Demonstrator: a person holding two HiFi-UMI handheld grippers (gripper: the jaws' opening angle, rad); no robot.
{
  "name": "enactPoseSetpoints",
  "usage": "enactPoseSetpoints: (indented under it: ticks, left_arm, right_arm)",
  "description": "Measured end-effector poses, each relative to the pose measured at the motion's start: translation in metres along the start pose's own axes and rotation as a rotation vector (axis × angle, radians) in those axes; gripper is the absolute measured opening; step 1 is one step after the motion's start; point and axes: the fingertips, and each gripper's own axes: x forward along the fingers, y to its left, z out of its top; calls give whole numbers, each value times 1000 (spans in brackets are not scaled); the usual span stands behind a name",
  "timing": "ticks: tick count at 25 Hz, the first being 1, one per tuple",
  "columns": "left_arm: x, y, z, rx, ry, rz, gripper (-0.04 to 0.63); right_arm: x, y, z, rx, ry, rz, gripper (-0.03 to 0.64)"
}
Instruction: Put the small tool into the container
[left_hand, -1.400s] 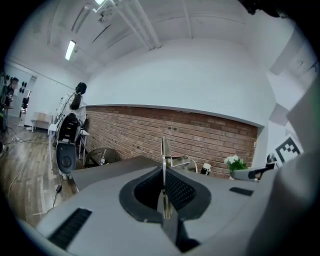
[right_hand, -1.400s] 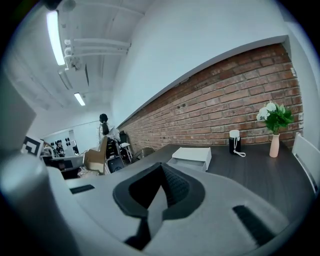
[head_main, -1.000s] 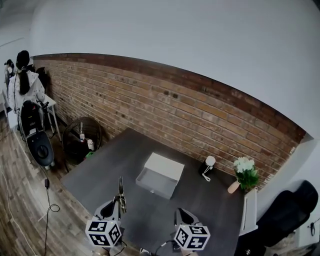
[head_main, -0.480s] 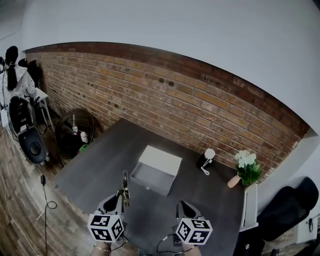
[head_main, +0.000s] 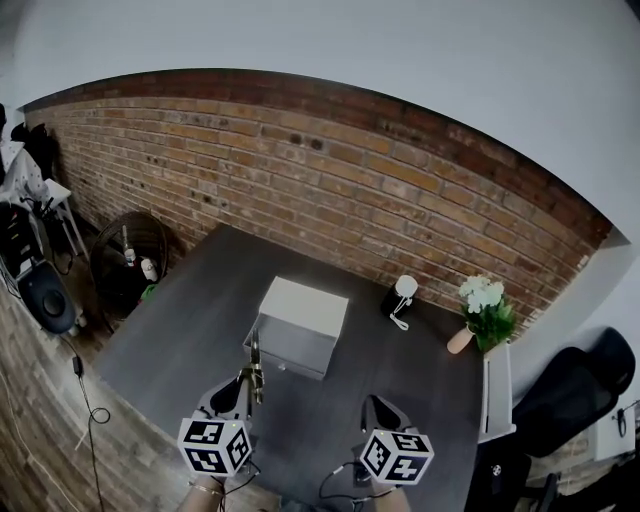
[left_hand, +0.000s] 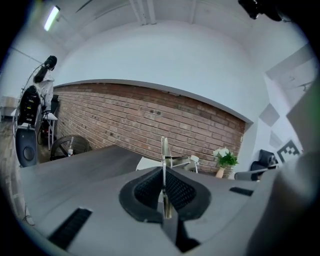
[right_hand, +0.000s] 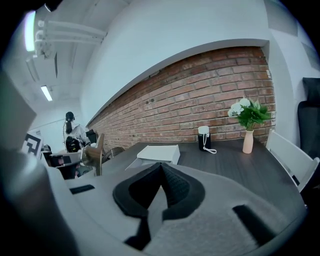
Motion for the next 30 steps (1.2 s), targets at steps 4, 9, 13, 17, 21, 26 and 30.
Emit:
enactPoseSetpoints:
  ticks: [4,9,13,17,21,26,30]
  left_arm:
    - [16,-6,-2,70,41,-21,5]
    - [39,-14,-4,155,81,-50,5]
    - [61,-26,-7,309,129,-94,5]
    - [82,-30,-15,387,180,-128,5]
    - [104,-35,-21,528,204,-149,5]
    - [131,-45,-34,740,227,-218,5]
    - [152,-50,-44,865,248,-268,5]
  right_arm:
    - [2,-12,-4,25,4,-22,2]
    - [14,-28,-14,68,14,-44,2]
    - [27,-44,-24,116,21,-63,2]
    - [45,-60,-42,154,43,-79,2]
    - [63,-79,-59,191,64,-97,2]
    - [82,-98,-80,243,84,-126,2]
    - [92,-109,-92,253,99,-138,2]
